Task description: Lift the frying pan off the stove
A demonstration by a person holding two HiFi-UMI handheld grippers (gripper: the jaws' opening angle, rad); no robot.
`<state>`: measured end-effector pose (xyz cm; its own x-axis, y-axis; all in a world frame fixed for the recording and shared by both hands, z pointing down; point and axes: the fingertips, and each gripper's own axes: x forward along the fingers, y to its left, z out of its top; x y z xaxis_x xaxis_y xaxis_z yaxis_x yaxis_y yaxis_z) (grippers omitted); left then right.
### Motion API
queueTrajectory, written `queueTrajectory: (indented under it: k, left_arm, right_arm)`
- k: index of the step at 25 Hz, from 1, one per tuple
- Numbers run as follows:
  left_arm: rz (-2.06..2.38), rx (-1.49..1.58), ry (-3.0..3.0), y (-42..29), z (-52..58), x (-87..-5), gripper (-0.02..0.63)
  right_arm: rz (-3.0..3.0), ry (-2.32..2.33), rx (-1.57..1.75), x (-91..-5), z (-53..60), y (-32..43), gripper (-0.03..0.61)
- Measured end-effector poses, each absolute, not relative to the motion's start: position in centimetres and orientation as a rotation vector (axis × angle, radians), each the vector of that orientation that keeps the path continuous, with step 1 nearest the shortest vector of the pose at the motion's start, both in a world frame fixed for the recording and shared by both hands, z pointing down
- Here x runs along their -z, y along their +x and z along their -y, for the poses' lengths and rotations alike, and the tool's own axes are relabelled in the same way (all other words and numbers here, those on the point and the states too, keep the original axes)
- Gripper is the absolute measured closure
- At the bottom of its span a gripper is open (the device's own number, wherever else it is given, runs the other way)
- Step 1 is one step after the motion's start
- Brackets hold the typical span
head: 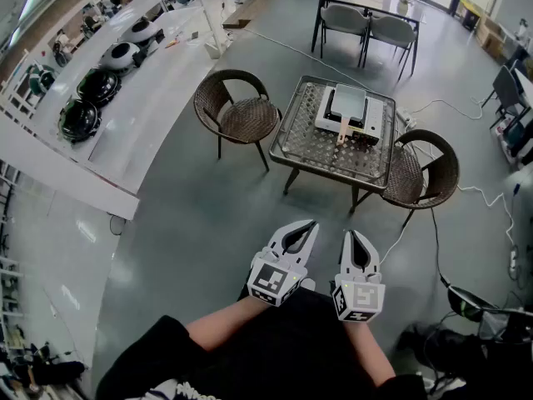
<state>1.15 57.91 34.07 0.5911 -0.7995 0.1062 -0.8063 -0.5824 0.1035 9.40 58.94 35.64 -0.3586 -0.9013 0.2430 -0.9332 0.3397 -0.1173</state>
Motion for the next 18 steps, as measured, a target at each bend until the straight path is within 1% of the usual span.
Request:
queueTrajectory:
  k: [3, 8, 13, 18]
  left_arm:
    - [1.360, -0.071, 2.686, 2.1, -58.3, -33.9, 0.600]
    - [1.341, -0.078, 2.683, 3.0, -57.7, -34.7, 0.600]
    - [1.324, -0.084, 2.677, 3.3, -55.2, -35.9, 0.600]
    - [1.321, -0.081, 2.656, 2.4, -50.7, -36.3, 0.600]
  right_arm:
    - [2.464, 1.719, -0.334, -35.3, -59.2, 10.2, 0.549]
    - [2.544, 1.729, -0.158, -34.0, -58.9, 10.7, 0.548]
    - [2.515, 1.757, -0.313, -35.8, -56.3, 11.6, 0.548]
    - [2.489, 1.749, -0.308, -36.5, -52.1, 11.1, 0.548]
